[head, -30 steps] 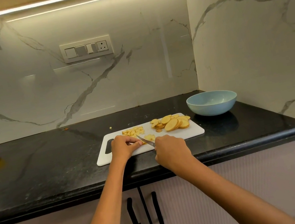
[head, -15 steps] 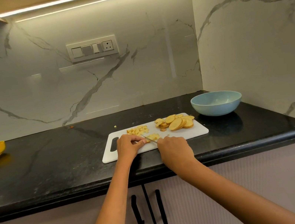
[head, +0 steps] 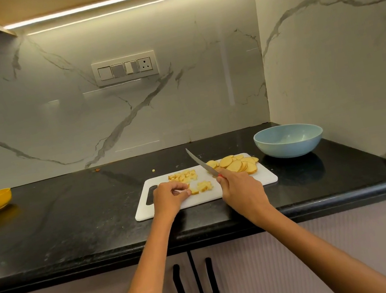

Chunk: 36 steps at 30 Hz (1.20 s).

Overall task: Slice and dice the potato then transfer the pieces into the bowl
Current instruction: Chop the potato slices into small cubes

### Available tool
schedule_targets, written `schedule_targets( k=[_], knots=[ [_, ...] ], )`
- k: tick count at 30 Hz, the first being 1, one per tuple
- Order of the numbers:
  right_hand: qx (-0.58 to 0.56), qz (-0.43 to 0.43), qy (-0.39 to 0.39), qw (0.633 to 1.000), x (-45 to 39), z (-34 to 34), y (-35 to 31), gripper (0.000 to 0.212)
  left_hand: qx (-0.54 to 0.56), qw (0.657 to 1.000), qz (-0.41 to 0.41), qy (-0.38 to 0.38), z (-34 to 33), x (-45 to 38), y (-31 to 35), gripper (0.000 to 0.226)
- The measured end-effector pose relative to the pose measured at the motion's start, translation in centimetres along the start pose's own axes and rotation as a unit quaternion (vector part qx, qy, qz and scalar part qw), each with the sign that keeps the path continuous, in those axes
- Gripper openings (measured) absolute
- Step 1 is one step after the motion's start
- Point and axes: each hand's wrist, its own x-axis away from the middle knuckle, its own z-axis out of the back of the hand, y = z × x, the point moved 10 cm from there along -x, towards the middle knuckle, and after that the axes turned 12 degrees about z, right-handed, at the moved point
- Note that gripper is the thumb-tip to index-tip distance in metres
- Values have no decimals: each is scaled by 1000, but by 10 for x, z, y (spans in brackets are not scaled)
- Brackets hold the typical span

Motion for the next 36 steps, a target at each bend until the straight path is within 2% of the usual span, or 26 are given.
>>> schedule_targets(
  k=[4,12,15,18,20,24,26,29,34,36],
  knots=[
    [-6,6,17,1000,-8,2,7,35,-52,997,-36,-50,-13,3,8,23],
    [-27,4,51,998,-27,6,20,36,-63,994,-64,-65,-13,1,11,13],
    [-21,14,57,998,-32,4,20,37,-137,983,-102,-69,-17,-2,19,5],
    [-16,19,69,997,-38,6,24,37,-267,950,-150,-64,-30,-5,29,18],
    [-17,22,77,997,-44,8,27,37,-305,936,-169,-44,-34,-10,34,24],
    [-15,30,88,996,-63,6,34,37,-238,953,-189,-9,-31,-21,39,21],
    [-9,37,92,995,-75,6,38,39,-196,956,-212,-56,-44,-19,45,22],
    [2,52,91,994,-91,4,43,40,-222,938,-235,-126,-68,-17,49,43],
    [0,79,124,989,-107,7,47,41,-267,927,-253,-72,-64,-41,46,38],
    [5,91,139,986,-110,10,46,41,-283,927,-246,-33,-54,-57,44,25]
  ],
)
